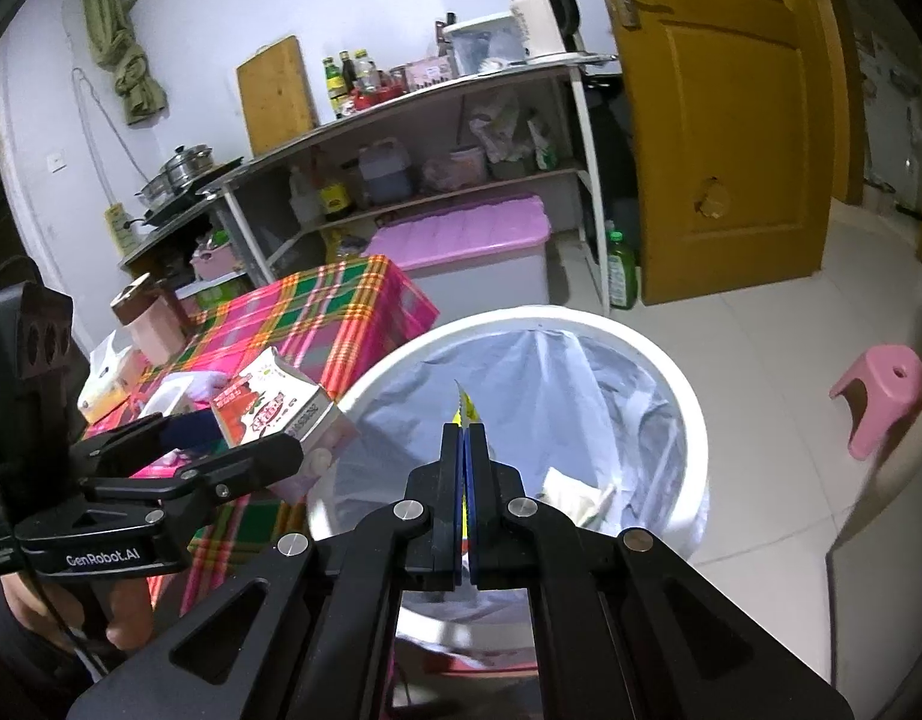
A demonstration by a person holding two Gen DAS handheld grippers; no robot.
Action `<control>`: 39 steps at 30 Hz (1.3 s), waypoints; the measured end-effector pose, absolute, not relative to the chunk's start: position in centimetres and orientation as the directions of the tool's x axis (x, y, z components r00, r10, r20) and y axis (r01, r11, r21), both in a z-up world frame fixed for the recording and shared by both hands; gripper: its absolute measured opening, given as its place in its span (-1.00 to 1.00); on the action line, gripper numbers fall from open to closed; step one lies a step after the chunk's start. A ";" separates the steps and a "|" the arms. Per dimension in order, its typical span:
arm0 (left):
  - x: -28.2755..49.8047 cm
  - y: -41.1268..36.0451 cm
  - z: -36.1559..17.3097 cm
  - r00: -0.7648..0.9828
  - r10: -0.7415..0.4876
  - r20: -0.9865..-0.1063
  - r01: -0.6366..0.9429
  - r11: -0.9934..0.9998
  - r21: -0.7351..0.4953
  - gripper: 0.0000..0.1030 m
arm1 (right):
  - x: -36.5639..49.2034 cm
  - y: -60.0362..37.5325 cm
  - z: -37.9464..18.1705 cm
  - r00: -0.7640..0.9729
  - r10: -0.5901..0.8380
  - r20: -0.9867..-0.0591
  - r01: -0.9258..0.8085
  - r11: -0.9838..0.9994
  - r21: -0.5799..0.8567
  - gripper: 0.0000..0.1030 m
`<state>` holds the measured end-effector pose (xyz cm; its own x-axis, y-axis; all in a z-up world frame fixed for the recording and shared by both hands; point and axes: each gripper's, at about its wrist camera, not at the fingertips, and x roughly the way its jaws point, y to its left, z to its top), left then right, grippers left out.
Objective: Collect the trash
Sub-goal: 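Carry the packet and strawberry milk carton over the white bin and open both tools, then move both open tools back from the bin toward the table items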
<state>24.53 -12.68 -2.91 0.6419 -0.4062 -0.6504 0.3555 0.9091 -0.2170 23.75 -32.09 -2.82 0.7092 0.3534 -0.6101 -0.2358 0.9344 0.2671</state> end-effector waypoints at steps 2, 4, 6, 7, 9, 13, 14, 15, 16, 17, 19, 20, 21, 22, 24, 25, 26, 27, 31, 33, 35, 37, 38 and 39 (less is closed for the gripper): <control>24.9 -13.3 -3.2 0.634 -0.414 -0.653 0.370 0.904 -0.214 0.51 | 24.0 -32.6 -3.0 0.710 0.345 -0.614 -0.222 0.937 0.270 -0.99; 25.4 -13.9 -3.4 0.626 -0.422 -0.655 0.382 0.899 -0.214 0.51 | 24.1 -33.1 -3.3 0.710 0.336 -0.619 -0.207 0.940 0.272 -0.99; 25.6 -14.5 -3.6 0.620 -0.429 -0.656 0.392 0.894 -0.214 0.51 | 24.3 -33.5 -3.5 0.708 0.330 -0.624 -0.196 0.941 0.274 -0.99; 25.8 -14.8 -3.6 0.617 -0.432 -0.658 0.399 0.892 -0.212 0.52 | 24.4 -33.8 -3.6 0.707 0.325 -0.628 -0.188 0.942 0.276 -0.99; 26.2 -15.3 -3.9 0.613 -0.428 -0.664 0.403 0.892 -0.203 0.52 | 24.5 -34.1 -3.8 0.706 0.320 -0.632 -0.177 0.943 0.280 -0.99; 26.8 -16.0 -4.4 0.606 -0.418 -0.677 0.404 0.895 -0.191 0.52 | 24.8 -34.6 -4.2 0.701 0.313 -0.641 -0.164 0.945 0.283 -0.99; 26.9 -16.2 -4.6 0.604 -0.416 -0.680 0.403 0.895 -0.190 0.52 | 25.0 -34.7 -4.3 0.698 0.314 -0.643 -0.161 0.945 0.286 -0.99; 27.0 -16.3 -4.7 0.602 -0.412 -0.683 0.401 0.897 -0.188 0.52 | 25.0 -34.9 -4.4 0.694 0.317 -0.647 -0.160 0.943 0.290 -0.99; 27.0 -16.4 -4.7 0.602 -0.409 -0.686 0.399 0.898 -0.185 0.52 | 25.1 -35.0 -4.6 0.687 0.319 -0.652 -0.158 0.943 0.294 -0.99; 26.9 -16.4 -4.8 0.602 -0.406 -0.688 0.398 0.899 -0.183 0.52 | 25.2 -35.0 -4.8 0.684 0.316 -0.658 -0.153 0.943 0.295 -0.99; 26.9 -16.4 -4.7 0.605 -0.405 -0.686 0.397 0.900 -0.182 0.52 | 25.2 -35.2 -5.0 0.681 0.309 -0.664 -0.144 0.945 0.293 -0.99; 27.0 -16.3 -4.7 0.606 -0.405 -0.685 0.395 0.900 -0.184 0.52 | 25.3 -35.2 -5.0 0.681 0.311 -0.663 -0.144 0.944 0.296 -0.99; 26.9 -16.2 -4.7 0.607 -0.406 -0.683 0.393 0.900 -0.186 0.52 | 25.3 -35.2 -5.0 0.682 0.311 -0.662 -0.142 0.944 0.297 -0.99; 26.9 -16.2 -4.6 0.607 -0.407 -0.682 0.392 0.900 -0.188 0.52 | 25.2 -35.2 -4.9 0.683 0.310 -0.661 -0.142 0.944 0.297 -0.98; 26.9 -16.1 -4.5 0.608 -0.406 -0.682 0.389 0.901 -0.191 0.52 | 25.1 -35.2 -4.8 0.687 0.309 -0.658 -0.143 0.945 0.295 -0.95; 26.8 -16.0 -4.5 0.606 -0.409 -0.682 0.388 0.901 -0.195 0.52 | 25.0 -35.2 -4.8 0.688 0.309 -0.656 -0.143 0.945 0.295 -0.93; 26.8 -15.9 -4.4 0.604 -0.413 -0.681 0.386 0.900 -0.202 0.52 | 25.0 -35.2 -4.7 0.690 0.309 -0.655 -0.142 0.945 0.296 -0.93; 26.7 -15.7 -4.3 0.605 -0.415 -0.680 0.384 0.900 -0.208 0.52 | 24.9 -35.1 -4.6 0.691 0.310 -0.653 -0.141 0.944 0.298 -0.93; 26.0 -15.1 -3.9 0.613 -0.423 -0.668 0.379 0.899 -0.221 0.52 | 24.3 -34.8 -4.3 0.694 0.313 -0.648 -0.146 0.943 0.299 -0.92; 25.5 -14.9 -3.6 0.620 -0.422 -0.662 0.376 0.900 -0.221 0.52 | 24.0 -34.6 -4.1 0.695 0.319 -0.645 -0.154 0.942 0.299 -0.92; 25.0 -14.5 -3.3 0.629 -0.416 -0.657 0.372 0.903 -0.216 0.52 | 23.7 -34.2 -3.8 0.697 0.323 -0.640 -0.163 0.941 0.297 -0.87; 24.5 -14.2 -3.0 0.637 -0.410 -0.653 0.362 0.907 -0.216 0.52 | 23.2 -33.8 -3.4 0.699 0.329 -0.635 -0.175 0.940 0.294 -0.70; 24.3 -14.0 -2.8 0.640 -0.408 -0.651 0.358 0.908 -0.218 0.52 | 23.2 -33.6 -3.2 0.700 0.332 -0.633 -0.179 0.939 0.295 -0.65; 24.1 -13.7 -2.6 0.644 -0.406 -0.649 0.353 0.910 -0.219 0.52 | 23.0 -33.4 -3.1 0.700 0.335 -0.630 -0.183 0.938 0.295 -0.62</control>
<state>24.06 -13.68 -2.62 0.6435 -0.4058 -0.6490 0.3527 0.9097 -0.2191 23.01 -33.40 -3.11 0.7000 0.3353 -0.6305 -0.1833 0.9377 0.2951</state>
